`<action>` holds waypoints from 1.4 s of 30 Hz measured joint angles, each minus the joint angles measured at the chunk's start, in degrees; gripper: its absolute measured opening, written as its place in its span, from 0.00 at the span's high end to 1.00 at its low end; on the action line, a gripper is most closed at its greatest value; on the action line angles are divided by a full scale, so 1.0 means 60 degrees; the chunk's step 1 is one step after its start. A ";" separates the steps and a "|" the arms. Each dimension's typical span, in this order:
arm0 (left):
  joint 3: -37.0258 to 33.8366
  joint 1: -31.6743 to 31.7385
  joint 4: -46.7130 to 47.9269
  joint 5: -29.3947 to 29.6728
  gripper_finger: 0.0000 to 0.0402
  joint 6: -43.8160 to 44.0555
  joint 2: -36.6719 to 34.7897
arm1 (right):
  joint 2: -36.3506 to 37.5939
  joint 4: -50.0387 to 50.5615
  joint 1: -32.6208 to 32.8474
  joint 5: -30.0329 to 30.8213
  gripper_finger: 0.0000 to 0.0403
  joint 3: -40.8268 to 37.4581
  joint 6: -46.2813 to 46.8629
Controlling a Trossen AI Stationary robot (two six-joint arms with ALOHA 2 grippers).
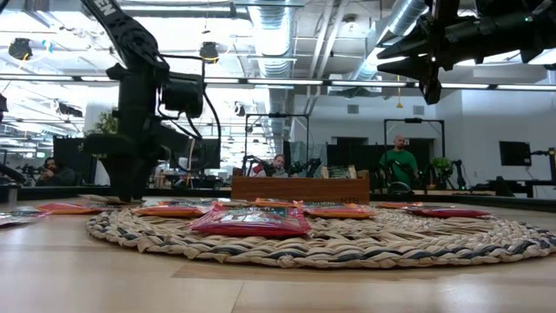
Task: Pick & Place Tea
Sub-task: Put the brown tea bag into the right section of the wooden organizer
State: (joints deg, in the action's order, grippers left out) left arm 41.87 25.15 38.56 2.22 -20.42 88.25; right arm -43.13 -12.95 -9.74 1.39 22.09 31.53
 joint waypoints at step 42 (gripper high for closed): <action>0.4778 -0.2428 0.2231 0.3620 1.00 0.2195 -0.2135 | -0.1168 -0.1439 0.0166 -0.0959 0.80 0.0261 0.1321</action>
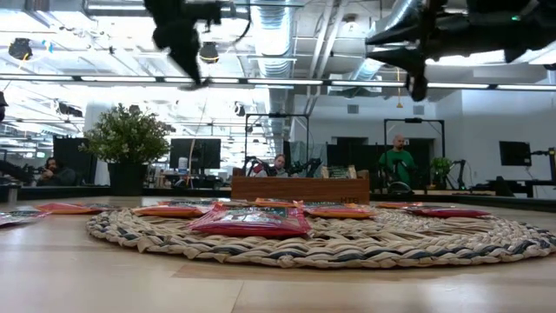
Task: Pick & Place Tea
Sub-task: Put the brown tea bag into the right section of the wooden organizer
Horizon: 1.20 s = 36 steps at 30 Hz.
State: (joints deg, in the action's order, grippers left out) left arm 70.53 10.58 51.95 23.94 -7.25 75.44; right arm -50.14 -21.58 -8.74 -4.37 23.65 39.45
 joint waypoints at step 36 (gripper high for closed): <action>0.1710 -0.2206 -0.2918 0.2211 1.00 -0.1642 0.2379 | -0.6159 0.1306 -0.0591 -0.1772 0.56 0.5872 -0.3339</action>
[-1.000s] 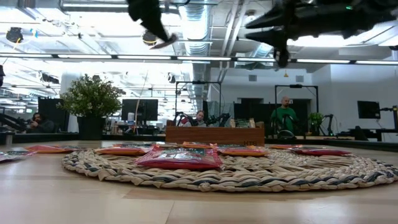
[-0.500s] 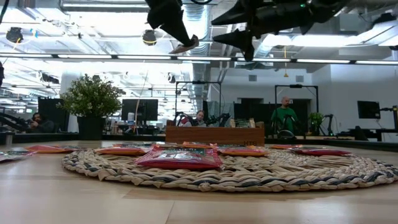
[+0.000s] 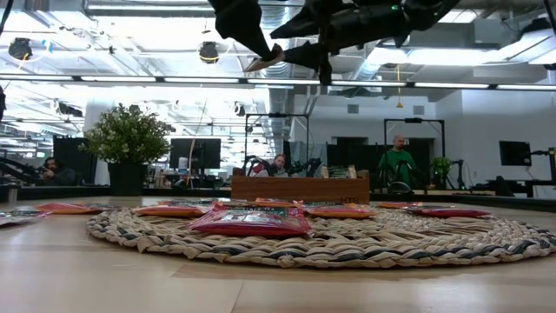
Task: Pick & Place Tea
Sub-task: Put the brown tea bag into the right section of the wooden organizer
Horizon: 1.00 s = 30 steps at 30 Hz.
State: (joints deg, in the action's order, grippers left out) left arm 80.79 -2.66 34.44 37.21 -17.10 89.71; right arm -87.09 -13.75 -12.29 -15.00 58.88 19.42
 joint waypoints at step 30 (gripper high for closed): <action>0.0000 -0.0011 0.0036 -0.0004 1.00 -0.0288 -0.0007 | 0.0019 0.0581 -0.0122 0.0061 0.99 0.0096 0.0011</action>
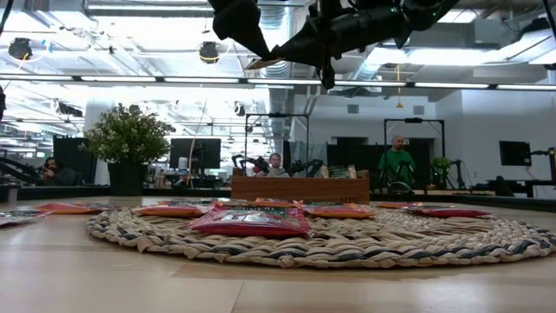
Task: Pick & Place Tea
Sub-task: Put the brown tea bag into the right section of the wooden organizer
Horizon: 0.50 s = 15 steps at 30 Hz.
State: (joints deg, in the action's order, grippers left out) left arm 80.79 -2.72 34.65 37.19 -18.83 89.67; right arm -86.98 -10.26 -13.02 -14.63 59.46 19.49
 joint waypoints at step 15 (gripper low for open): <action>-0.0004 -0.0110 -0.0025 0.1336 1.00 -0.0207 0.0000 | 0.0148 0.0874 -0.0073 0.0973 1.00 -0.0026 0.0000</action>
State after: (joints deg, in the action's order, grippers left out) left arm 80.77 -3.38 34.50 45.21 -20.07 89.67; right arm -86.09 -5.02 -13.45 -8.80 59.31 19.49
